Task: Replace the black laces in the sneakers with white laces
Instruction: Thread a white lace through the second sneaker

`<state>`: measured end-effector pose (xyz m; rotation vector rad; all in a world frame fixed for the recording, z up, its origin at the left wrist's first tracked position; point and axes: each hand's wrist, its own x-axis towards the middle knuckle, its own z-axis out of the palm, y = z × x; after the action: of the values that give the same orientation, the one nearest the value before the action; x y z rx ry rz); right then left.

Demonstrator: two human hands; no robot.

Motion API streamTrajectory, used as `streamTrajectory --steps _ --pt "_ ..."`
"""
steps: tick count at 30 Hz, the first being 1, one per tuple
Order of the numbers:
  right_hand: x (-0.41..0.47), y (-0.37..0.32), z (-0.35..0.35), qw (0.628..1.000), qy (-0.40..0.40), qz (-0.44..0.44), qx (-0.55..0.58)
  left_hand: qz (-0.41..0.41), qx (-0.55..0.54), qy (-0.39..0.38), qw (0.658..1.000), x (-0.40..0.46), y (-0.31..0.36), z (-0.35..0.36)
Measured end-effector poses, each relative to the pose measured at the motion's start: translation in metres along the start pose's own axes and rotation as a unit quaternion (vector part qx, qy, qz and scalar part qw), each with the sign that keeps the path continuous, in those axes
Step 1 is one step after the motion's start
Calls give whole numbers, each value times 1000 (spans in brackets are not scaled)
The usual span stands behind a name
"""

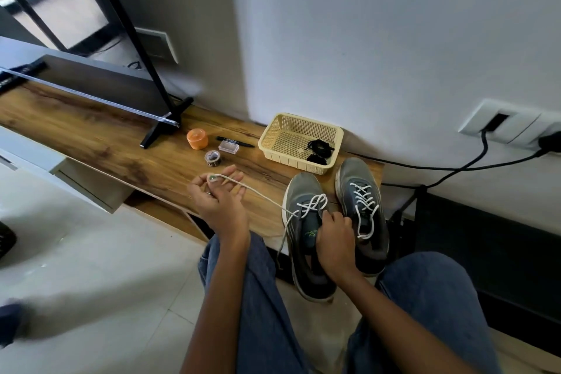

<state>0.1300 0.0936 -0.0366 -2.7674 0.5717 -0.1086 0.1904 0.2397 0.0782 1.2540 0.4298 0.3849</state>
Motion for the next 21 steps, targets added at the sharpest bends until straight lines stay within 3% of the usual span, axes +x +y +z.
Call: streamTrajectory --steps 5,10,15,18,21 --pt "18 -8 -20 969 -25 95 227 -16 13 -7 1000 -4 4 -3" --pt "56 -8 -26 865 -68 272 416 -67 40 -39 996 -11 -7 -5" --pt "84 -9 -22 785 -85 350 504 -104 65 -43 992 -21 -18 -3" --pt "90 -7 -34 782 -69 328 525 -105 69 -38 991 -21 -18 -4" --pt "82 -4 -52 825 -101 257 493 -93 72 -21 993 -18 -14 -5"
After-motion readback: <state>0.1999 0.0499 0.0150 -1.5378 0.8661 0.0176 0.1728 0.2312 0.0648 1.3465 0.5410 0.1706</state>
